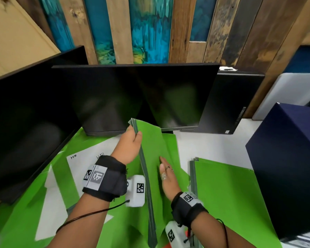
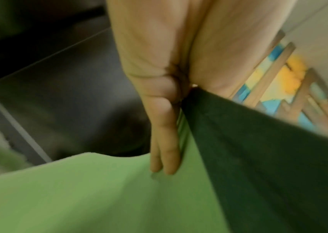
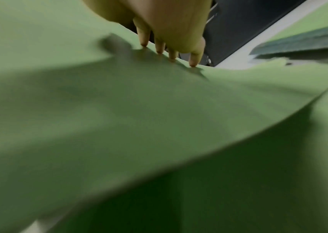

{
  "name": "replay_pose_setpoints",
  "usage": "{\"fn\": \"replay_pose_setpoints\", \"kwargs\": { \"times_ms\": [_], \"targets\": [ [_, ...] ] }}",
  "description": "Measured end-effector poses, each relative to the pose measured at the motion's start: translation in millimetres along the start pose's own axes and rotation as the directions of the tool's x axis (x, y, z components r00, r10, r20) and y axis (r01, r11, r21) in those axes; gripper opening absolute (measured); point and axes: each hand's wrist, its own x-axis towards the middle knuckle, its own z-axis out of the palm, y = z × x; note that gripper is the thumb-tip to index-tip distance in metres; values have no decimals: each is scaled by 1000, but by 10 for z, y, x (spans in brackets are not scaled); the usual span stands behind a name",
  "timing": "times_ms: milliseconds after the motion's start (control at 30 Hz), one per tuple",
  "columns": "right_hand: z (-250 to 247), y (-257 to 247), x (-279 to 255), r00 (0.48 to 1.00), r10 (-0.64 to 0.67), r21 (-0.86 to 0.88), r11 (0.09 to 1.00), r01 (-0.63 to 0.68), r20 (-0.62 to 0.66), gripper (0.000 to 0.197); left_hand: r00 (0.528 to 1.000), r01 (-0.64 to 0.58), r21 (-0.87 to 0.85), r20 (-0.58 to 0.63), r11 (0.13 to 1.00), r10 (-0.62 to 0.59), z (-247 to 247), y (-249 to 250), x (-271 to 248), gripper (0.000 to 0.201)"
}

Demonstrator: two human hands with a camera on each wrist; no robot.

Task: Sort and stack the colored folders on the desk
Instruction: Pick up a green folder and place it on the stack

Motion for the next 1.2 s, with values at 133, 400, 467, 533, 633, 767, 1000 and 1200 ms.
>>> {"fn": "replay_pose_setpoints", "kwargs": {
  "times_ms": [133, 400, 467, 533, 633, 767, 1000, 1200],
  "targets": [
    [-102, -143, 14, 988, -32, 91, 995, 45, -148, 74, 966, -249, -44, 54, 968, 251, -254, 306, -160, 13],
    [-955, -678, 346, 905, -136, 274, 925, 262, -404, 67, 870, -486, -183, -13, 854, 493, -556, 623, -284, 18],
    [-1132, -753, 346, 909, -149, 296, 914, 276, -388, 57, 880, -472, -229, -67, 851, 470, -531, 603, -236, 18],
    [-1268, -762, 287, 902, -101, 284, 929, 236, -420, 51, 904, -426, -279, -153, 861, 398, -461, 529, -137, 19],
    [-1443, -633, 113, 845, -47, 15, 998, 65, -533, 61, 994, -107, -258, -29, 960, 103, -179, 258, 81, 21],
    [-1645, -227, -18, 759, 118, -337, 845, -415, -640, 83, 940, 139, -56, 320, 989, -115, 500, -121, 160, 46],
    [-1910, 571, -345, 593, 443, -328, 540, -775, -672, 88, 918, 45, 163, 381, 986, -105, 1490, -445, -74, 58],
    [-2104, 794, -504, 540, 483, -340, 442, -830, -689, 87, 896, 121, 96, 418, 988, -151, 1906, -526, -226, 57]
  ]
}}
